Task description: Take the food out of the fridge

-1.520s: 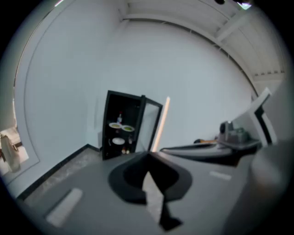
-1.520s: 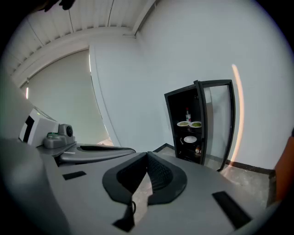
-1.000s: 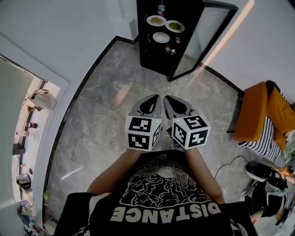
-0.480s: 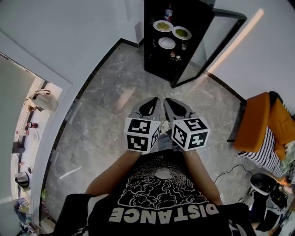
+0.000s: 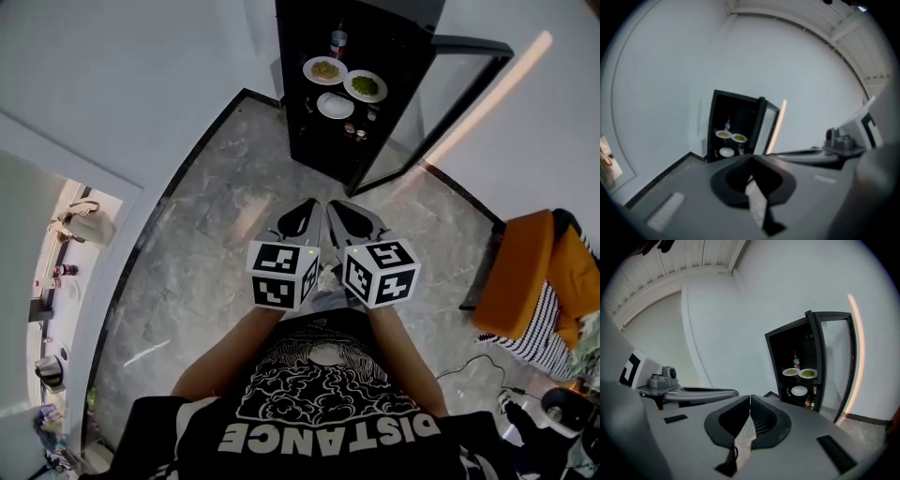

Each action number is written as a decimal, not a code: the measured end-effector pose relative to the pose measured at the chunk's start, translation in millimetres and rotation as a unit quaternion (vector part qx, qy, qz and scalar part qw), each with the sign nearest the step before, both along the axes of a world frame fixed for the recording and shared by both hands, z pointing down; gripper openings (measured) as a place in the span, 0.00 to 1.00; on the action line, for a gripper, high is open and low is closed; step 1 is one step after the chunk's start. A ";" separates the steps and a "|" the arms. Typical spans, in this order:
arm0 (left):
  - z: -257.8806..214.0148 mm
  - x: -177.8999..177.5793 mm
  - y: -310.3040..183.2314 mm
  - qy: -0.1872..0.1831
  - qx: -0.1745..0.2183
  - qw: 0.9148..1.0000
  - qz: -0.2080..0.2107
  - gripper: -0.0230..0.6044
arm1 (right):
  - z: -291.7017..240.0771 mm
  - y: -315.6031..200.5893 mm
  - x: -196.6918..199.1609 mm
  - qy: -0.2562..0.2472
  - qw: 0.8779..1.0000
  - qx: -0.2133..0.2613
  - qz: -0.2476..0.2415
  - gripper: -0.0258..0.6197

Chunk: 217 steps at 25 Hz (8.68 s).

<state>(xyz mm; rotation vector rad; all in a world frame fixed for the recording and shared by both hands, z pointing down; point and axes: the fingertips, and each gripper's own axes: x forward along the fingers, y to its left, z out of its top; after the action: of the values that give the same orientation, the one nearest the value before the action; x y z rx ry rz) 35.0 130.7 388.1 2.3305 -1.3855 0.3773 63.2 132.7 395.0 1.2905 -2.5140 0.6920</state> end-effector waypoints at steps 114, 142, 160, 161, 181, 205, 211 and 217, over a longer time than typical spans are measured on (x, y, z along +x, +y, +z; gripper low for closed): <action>83.8 6.5 -391.4 -0.025 -0.026 0.940 0.338 0.04 | 178.7 -357.6 87.9 -0.575 0.645 -0.074 0.498 0.06; -2.7 18.4 -359.1 0.029 0.020 0.925 0.379 0.04 | -80.9 -231.5 48.9 -0.592 0.681 -0.014 0.430 0.06; -22.1 9.3 -408.8 0.061 0.024 0.891 0.449 0.04 | -142.1 -347.7 104.4 -0.558 0.677 0.020 0.478 0.06; -23.9 5.9 -404.1 0.062 0.026 0.891 0.450 0.04 | -144.4 -347.9 103.7 -0.558 0.678 0.021 0.478 0.06; -16.5 -32.4 -363.2 0.087 0.026 0.900 0.426 0.04 | -142.3 -352.9 108.8 -0.581 0.672 0.037 0.458 0.07; -28.8 -44.4 -335.9 0.056 0.055 0.932 0.355 0.04 | -67.6 -296.2 -20.3 -0.118 0.905 0.073 0.403 0.09; -25.0 -50.3 -321.7 0.050 0.051 0.938 0.340 0.04 | -40.9 -295.0 -48.7 -0.041 0.928 0.053 0.366 0.09; -26.2 -53.0 -322.8 0.058 0.057 0.941 0.329 0.04 | -30.4 -298.3 -54.4 -0.061 0.933 0.045 0.351 0.09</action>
<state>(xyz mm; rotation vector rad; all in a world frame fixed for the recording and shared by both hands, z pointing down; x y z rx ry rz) -18.0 -192.1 362.0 2.8176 -0.5467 0.3376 8.9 -165.6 364.7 2.2780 -2.1496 0.8086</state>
